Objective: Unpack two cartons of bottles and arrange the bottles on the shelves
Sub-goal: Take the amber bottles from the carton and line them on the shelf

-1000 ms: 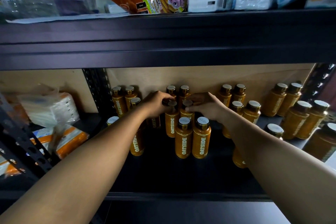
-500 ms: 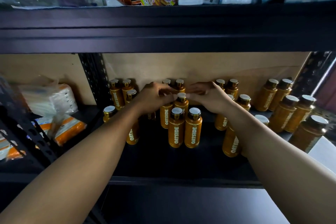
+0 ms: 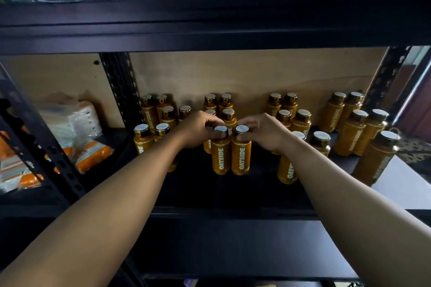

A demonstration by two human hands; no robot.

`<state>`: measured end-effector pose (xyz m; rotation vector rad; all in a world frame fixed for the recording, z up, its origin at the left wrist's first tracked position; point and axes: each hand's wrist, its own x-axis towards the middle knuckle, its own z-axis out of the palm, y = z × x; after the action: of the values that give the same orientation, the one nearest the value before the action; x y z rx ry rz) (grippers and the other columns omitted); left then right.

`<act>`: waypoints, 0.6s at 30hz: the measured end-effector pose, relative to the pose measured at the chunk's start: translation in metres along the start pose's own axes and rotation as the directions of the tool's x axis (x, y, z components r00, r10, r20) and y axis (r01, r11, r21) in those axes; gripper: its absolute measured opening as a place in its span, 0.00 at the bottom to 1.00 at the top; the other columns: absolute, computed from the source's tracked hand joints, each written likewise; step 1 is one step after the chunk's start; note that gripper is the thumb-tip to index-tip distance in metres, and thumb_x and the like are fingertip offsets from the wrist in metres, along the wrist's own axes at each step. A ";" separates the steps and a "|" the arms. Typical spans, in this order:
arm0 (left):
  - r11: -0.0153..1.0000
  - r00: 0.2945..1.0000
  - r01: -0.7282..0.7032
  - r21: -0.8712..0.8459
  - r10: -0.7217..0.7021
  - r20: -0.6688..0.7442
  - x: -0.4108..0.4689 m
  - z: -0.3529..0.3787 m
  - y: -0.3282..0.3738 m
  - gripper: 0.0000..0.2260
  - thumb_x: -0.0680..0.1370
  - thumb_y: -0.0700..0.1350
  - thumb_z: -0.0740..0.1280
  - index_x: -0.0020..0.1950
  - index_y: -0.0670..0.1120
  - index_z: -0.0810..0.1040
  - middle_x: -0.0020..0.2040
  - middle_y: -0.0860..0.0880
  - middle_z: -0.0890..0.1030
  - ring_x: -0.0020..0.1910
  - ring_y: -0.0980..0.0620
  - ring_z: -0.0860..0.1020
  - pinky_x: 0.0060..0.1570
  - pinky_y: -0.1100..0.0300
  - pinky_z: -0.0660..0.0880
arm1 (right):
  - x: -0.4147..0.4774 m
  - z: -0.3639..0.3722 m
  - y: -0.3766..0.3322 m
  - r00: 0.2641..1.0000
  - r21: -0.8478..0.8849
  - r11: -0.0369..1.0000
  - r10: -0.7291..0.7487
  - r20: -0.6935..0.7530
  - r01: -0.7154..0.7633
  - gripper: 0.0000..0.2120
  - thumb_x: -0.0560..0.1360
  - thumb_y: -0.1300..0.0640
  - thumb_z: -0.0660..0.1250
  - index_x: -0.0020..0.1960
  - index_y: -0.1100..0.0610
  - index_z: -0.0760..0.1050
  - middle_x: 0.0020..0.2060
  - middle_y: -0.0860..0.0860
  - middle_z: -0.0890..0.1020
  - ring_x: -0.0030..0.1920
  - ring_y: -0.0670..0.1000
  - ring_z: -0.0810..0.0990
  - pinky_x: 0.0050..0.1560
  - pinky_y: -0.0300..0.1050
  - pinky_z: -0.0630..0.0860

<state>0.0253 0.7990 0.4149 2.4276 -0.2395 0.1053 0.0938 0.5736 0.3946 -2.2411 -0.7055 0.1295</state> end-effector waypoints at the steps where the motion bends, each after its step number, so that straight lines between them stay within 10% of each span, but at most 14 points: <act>1: 1.000 1.000 0.003 0.002 -0.003 -0.004 -0.002 -0.001 0.000 0.17 0.76 0.48 0.74 0.65 0.50 0.81 0.60 0.54 0.81 0.55 0.59 0.78 0.46 0.67 0.73 | -0.001 0.001 -0.001 1.000 0.002 1.000 0.003 -0.003 -0.003 0.23 0.72 0.53 0.79 0.66 0.50 0.80 0.59 0.47 0.84 0.60 0.48 0.81 0.62 0.51 0.78; 18: 0.998 0.999 0.033 0.061 -0.030 -0.041 -0.027 -0.011 -0.018 0.20 0.76 0.53 0.73 0.68 0.51 0.79 0.68 0.52 0.78 0.61 0.61 0.73 0.47 0.71 0.68 | -0.010 0.027 -0.011 0.999 0.088 0.995 -0.045 -0.019 0.047 0.27 0.74 0.52 0.77 0.70 0.54 0.77 0.65 0.50 0.81 0.64 0.47 0.79 0.59 0.40 0.75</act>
<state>0.0020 0.8236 0.4080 2.4872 -0.1823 0.1497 0.0719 0.5916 0.3828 -2.1374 -0.7281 0.1170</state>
